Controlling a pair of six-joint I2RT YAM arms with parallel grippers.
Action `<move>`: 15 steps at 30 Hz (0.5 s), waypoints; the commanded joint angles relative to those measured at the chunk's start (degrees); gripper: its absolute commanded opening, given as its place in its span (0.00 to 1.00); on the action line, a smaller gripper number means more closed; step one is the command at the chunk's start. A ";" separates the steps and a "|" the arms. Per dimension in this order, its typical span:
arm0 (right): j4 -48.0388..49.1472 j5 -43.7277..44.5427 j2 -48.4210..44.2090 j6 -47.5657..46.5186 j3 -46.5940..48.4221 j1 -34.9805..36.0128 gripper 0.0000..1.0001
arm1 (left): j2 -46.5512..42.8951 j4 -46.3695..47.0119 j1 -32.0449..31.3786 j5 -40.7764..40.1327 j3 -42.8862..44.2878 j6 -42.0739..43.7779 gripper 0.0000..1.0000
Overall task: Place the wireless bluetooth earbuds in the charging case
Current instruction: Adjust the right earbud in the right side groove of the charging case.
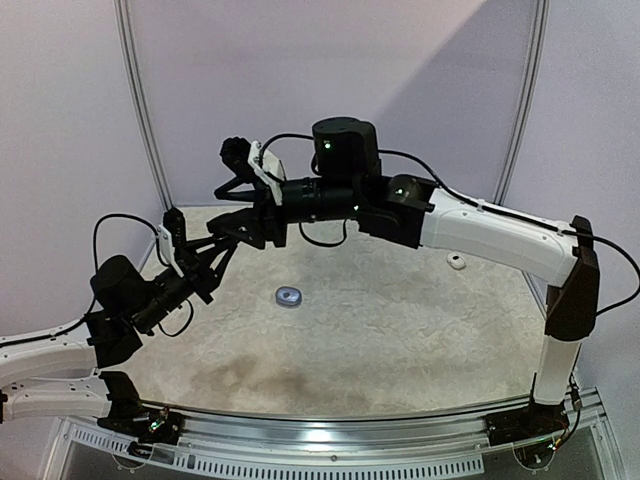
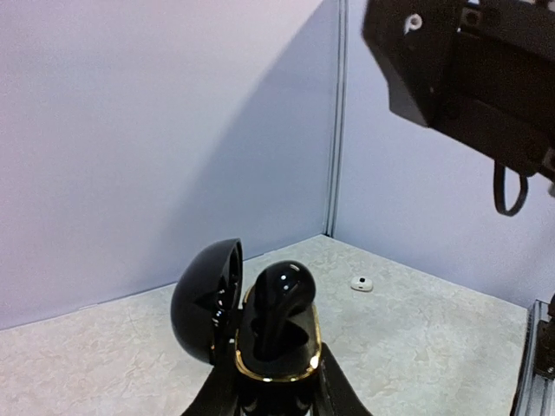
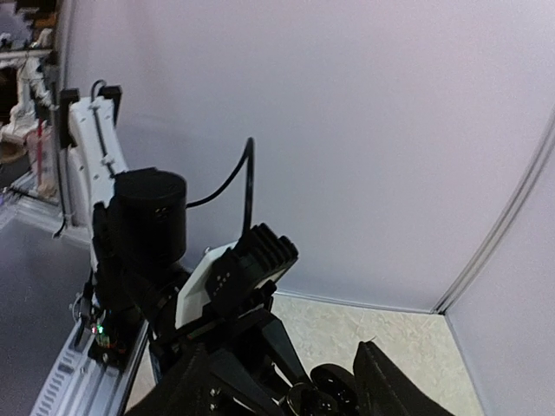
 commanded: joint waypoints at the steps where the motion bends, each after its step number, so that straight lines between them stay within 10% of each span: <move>1: -13.59 -7.02 -2.91 -0.72 4.22 -2.99 0.47 | -0.93 0.23 0.16 5.65 0.62 0.28 0.00; 15: -23.27 -2.20 -0.05 -3.35 6.36 -1.47 0.30 | 0.78 1.50 -0.18 10.42 0.74 -2.54 0.00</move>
